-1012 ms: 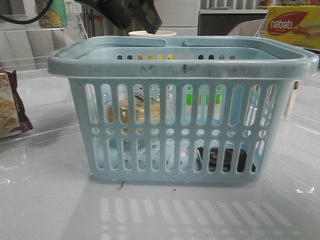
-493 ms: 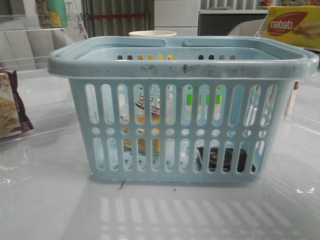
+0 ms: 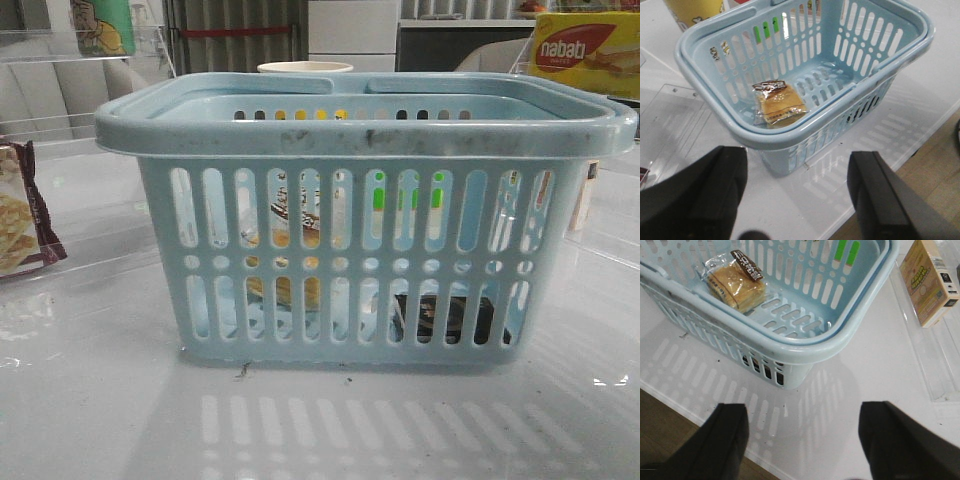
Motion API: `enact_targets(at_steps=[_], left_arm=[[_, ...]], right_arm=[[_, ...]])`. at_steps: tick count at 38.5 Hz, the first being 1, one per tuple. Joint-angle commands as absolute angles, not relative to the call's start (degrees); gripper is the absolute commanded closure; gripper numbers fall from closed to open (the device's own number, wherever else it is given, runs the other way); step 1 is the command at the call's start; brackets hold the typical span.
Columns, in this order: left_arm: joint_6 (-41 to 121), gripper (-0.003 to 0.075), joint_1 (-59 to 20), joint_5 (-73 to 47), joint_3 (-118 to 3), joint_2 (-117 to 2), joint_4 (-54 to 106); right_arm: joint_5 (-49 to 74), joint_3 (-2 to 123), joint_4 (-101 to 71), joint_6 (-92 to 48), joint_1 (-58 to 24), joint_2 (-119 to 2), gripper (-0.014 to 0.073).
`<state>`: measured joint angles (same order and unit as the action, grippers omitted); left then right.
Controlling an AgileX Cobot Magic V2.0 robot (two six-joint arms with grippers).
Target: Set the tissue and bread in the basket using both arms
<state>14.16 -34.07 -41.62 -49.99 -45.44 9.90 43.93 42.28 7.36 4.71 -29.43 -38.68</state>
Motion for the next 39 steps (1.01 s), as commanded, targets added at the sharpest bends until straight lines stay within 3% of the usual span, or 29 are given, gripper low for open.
enact_targets(at_steps=[1, 4, 7, 18, 20, 36, 39], left_arm=[[11.9, 0.0232, -34.0, -38.2, -50.2, -43.0, 7.6], [11.9, 0.0233, -34.0, -38.3, -49.5, -42.1, 7.5], [11.9, 0.0265, -34.0, -38.3, -49.4, -42.1, 7.5], [11.9, 0.0575, -34.0, -37.9, -48.8, -42.2, 7.5], [11.9, 0.0634, -34.0, -37.9, -48.8, -42.2, 7.5], [11.9, 0.0626, -34.0, -37.6, -48.4, -41.8, 7.6], [11.9, 0.0626, -29.9, -34.0, -46.9, -39.0, 6.6]], right_arm=[[40.4, 43.8, 8.5, 4.6, -29.5, -38.7, 0.0025], [40.7, 43.8, 8.5, 4.6, -29.5, -38.7, 0.0048], [40.8, 43.8, 8.5, 4.6, -29.5, -38.7, 0.0133], [40.8, 43.8, 8.5, 4.6, -29.5, -38.7, 0.0547], [40.8, 43.8, 8.5, 4.6, -29.5, -38.7, 0.0536], [40.8, 43.8, 8.5, 4.6, -29.5, -38.7, 0.0538], [40.8, 43.8, 8.5, 4.6, -29.5, -38.7, 0.0538]])
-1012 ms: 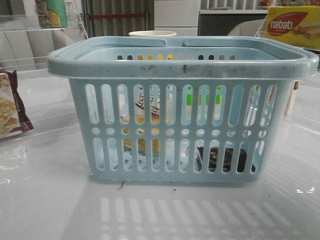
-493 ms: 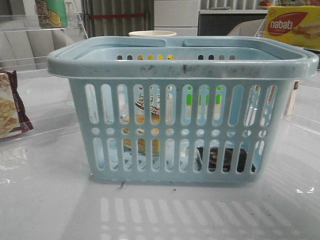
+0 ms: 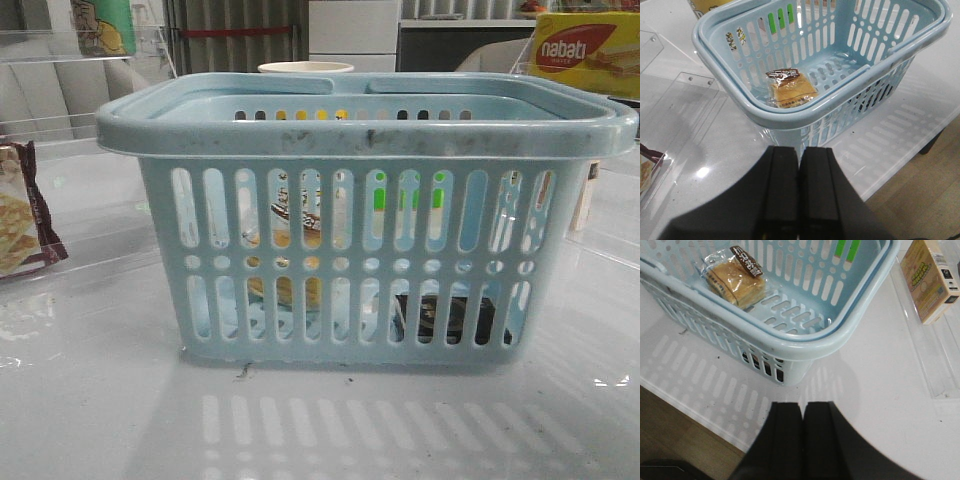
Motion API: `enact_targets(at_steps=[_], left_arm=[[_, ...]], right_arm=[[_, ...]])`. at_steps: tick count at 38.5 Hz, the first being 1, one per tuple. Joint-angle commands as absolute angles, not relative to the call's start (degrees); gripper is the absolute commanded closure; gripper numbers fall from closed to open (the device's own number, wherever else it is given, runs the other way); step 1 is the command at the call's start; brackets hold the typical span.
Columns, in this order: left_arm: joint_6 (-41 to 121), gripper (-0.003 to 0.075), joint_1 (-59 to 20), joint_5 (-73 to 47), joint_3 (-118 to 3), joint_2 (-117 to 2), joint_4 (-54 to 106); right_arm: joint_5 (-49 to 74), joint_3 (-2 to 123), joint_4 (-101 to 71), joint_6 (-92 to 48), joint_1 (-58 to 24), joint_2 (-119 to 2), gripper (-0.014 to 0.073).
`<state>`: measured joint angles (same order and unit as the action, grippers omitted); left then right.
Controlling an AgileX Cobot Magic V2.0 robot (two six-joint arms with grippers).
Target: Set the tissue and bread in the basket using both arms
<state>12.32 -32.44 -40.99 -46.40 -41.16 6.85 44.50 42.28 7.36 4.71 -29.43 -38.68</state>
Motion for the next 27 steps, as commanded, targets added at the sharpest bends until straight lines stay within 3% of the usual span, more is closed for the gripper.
enact_targets(at_steps=[1, 15, 22, 27], left_arm=[[11.9, 0.0626, -27.9, -32.5, -45.7, -37.6, 6.6], [11.9, 0.0625, -4.2, -15.9, -22.9, -12.3, 8.3], [11.9, 0.0625, 0.9, -13.2, -14.5, -3.9, 10.9], [5.4, 0.0625, 0.3, -11.2, -9.7, -1.0, 6.5]], right_arm=[[40.8, 43.8, 8.5, 4.6, -29.5, -38.7, 0.0538], [40.8, 43.8, 8.5, 4.6, -29.5, -38.7, 0.0538], [40.8, 43.8, 8.5, 4.6, -29.5, -38.7, 0.0538], [40.8, 43.8, 8.5, 4.6, -29.5, -38.7, 0.0538]])
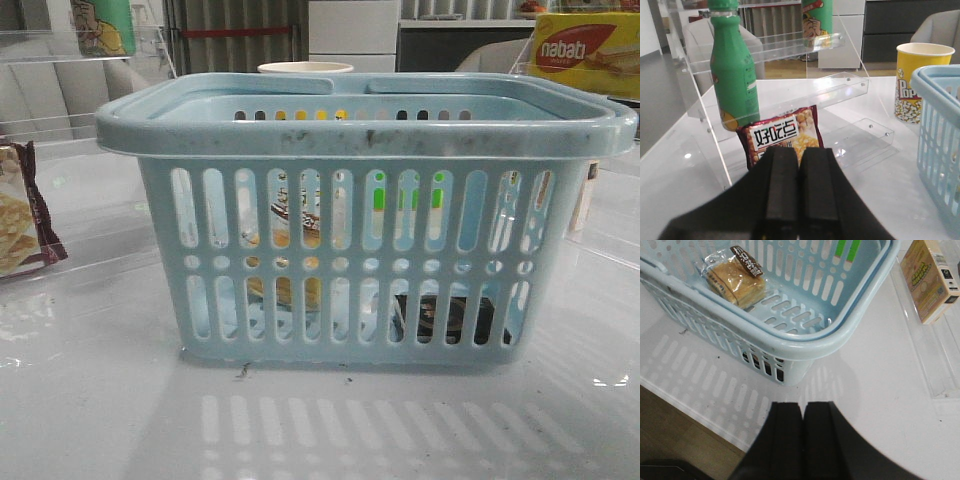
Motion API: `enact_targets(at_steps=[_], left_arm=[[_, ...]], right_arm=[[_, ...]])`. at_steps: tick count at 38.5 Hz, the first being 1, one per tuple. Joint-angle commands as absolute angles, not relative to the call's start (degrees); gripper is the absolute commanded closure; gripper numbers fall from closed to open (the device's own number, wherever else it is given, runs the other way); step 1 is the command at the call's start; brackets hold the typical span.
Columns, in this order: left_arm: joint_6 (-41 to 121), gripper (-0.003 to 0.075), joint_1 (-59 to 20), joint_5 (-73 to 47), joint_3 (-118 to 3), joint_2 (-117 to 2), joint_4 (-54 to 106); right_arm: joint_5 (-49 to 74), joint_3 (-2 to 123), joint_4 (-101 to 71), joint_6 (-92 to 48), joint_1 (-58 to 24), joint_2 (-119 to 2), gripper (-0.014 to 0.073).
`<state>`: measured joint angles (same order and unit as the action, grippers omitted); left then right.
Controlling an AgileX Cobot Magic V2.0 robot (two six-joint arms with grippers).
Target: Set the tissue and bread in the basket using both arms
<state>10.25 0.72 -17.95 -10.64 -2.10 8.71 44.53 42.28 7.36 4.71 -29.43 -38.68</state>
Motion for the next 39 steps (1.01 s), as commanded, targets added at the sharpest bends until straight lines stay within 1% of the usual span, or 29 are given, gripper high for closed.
enact_targets(at_steps=[1, 4, 10, 16, 17, 39], left_arm=[[3.7, 0.0625, 0.2, -10.8, -9.0, -0.7, 5.3], [0.0, 0.0625, -0.6, -9.2, -6.8, 0.8, 2.5], [0.0, 0.0625, -1.1, -5.7, -3.7, 1.5, 0.9], [0.3, 0.0625, -1.5, 1.7, 0.6, 1.5, 0.0], [0.4, 0.0625, -1.5, 0.0, 0.5, 1.5, -0.8], [0.4, 0.0625, -2.2, 0.7, 0.4, 1.5, -2.0]], right_arm=[[40.8, 43.8, 8.5, 4.6, -29.5, -38.7, 0.0538], [40.8, 43.8, 8.5, 4.6, -29.5, -38.7, 0.0538], [40.9, 43.8, 8.5, 4.6, -29.5, -38.7, 0.0538], [40.8, 43.8, 8.5, 4.6, -29.5, -38.7, 0.0538], [40.8, 43.8, 8.5, 4.6, -29.5, -38.7, 0.0538], [40.9, 43.8, 8.5, 4.6, -29.5, -38.7, 0.0538]])
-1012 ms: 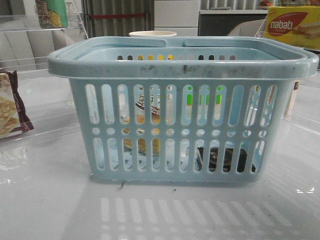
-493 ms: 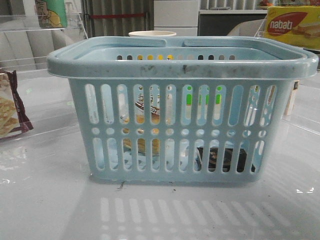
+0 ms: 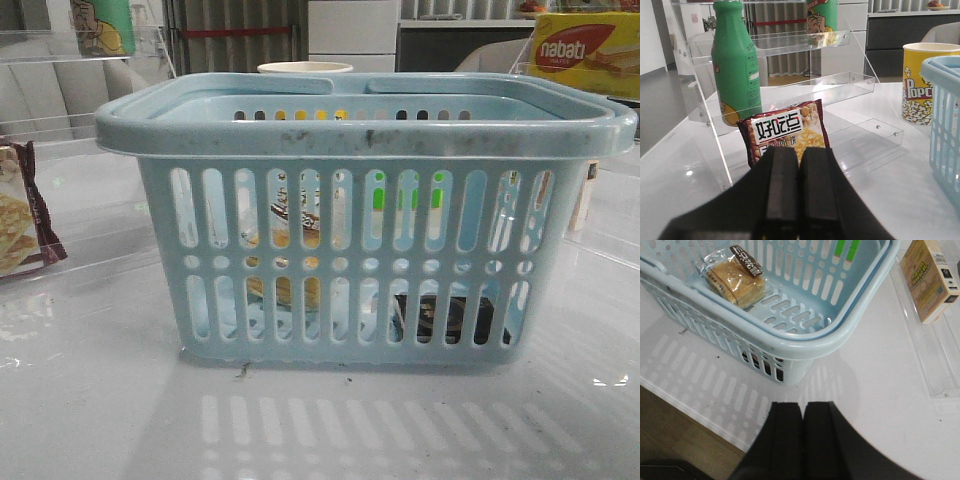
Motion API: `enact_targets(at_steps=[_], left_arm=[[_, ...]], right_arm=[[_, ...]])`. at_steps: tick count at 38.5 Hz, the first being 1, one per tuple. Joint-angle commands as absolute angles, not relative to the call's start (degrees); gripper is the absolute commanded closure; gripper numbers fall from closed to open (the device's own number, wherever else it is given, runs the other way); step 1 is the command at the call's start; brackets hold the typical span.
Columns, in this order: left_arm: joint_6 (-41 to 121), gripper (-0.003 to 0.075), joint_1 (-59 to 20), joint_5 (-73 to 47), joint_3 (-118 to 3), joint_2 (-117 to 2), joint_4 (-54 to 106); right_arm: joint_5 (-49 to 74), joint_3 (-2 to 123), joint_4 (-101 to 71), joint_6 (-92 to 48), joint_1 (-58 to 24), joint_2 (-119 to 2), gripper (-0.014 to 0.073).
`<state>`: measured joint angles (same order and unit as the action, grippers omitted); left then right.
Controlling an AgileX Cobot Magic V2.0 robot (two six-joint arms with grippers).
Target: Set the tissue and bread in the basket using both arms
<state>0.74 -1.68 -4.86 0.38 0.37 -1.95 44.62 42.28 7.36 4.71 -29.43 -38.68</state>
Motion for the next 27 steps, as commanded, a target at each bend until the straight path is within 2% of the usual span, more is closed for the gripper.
enact_targets(at_steps=[1, 14, 22, 27], left_arm=[[0.4, 0.0625, -2.2, 0.7, 0.4, 1.5, -2.0], [0.4, 0.0625, -2.2, 0.7, 0.4, 1.4, -2.0], [0.4, 0.0625, -2.2, 0.7, 0.4, 1.4, -2.0], [0.4, 0.0625, -2.2, 0.7, 0.4, 1.4, -2.0]], right_arm=[[40.9, 43.8, 8.5, 4.6, -29.5, -38.7, 0.0538], [38.8, 43.0, 10.8, 4.6, -28.7, -37.6, 0.0538], [19.6, 30.7, 9.0, 4.6, -12.9, -26.5, 0.0538], [9.9, 21.1, 8.7, 4.6, -6.0, -17.1, 0.0538]])
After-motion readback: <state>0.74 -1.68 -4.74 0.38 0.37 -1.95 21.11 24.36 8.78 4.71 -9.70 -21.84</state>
